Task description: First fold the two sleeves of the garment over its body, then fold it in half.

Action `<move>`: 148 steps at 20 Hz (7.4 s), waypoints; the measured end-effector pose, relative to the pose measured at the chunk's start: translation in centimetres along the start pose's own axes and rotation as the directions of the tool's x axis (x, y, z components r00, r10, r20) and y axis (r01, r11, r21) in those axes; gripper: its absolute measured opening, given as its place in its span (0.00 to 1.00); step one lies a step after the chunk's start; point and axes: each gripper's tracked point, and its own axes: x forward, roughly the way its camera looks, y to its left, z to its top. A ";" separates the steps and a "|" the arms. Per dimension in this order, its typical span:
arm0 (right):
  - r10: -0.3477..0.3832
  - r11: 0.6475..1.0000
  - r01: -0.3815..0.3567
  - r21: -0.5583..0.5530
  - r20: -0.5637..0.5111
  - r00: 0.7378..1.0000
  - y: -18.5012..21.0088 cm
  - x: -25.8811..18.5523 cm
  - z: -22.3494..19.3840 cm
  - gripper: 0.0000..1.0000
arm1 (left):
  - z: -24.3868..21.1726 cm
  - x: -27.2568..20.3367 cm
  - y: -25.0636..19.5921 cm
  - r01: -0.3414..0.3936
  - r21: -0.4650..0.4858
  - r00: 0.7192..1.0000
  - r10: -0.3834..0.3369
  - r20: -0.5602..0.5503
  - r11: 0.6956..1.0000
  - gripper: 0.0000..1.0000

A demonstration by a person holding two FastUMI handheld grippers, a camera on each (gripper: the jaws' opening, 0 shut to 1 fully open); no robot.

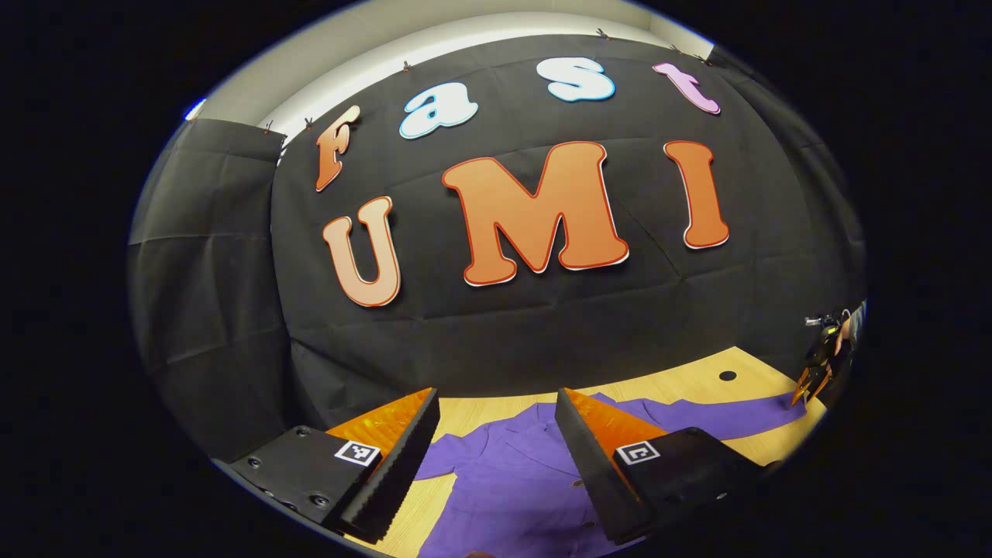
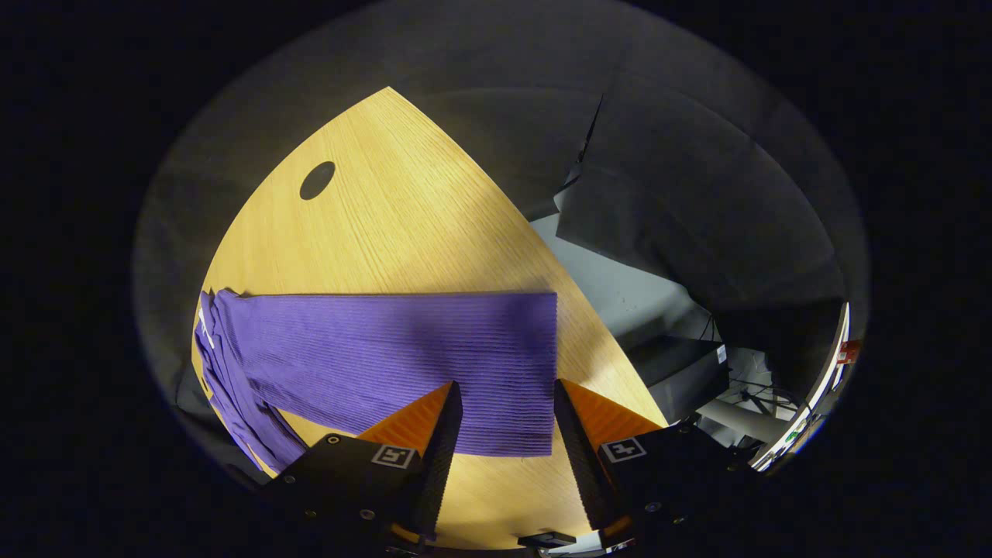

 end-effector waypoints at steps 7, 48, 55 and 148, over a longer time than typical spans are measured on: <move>0.009 0.998 -0.009 0.067 -0.009 1.000 0.3 -0.1 0.6 0.53 | -1.0 0.8 0.6 -0.009 -0.005 0.999 0.009 -0.031 1.000 0.96; 0.316 0.937 -0.261 -0.232 0.246 0.916 34.5 -22.7 -9.0 0.03 | -4.0 5.1 18.1 0.110 -0.096 0.994 -0.110 0.009 0.989 0.95; 0.385 0.883 -0.283 -0.375 0.231 0.894 44.9 -24.3 -14.0 0.03 | -5.5 6.4 23.4 0.082 -0.105 0.997 -0.083 -0.003 0.991 0.95; 0.493 0.854 -0.082 -0.513 0.750 0.442 35.0 -36.9 -13.2 0.95 | -29.3 22.5 28.9 0.016 -0.288 0.387 -0.271 -0.881 0.958 0.07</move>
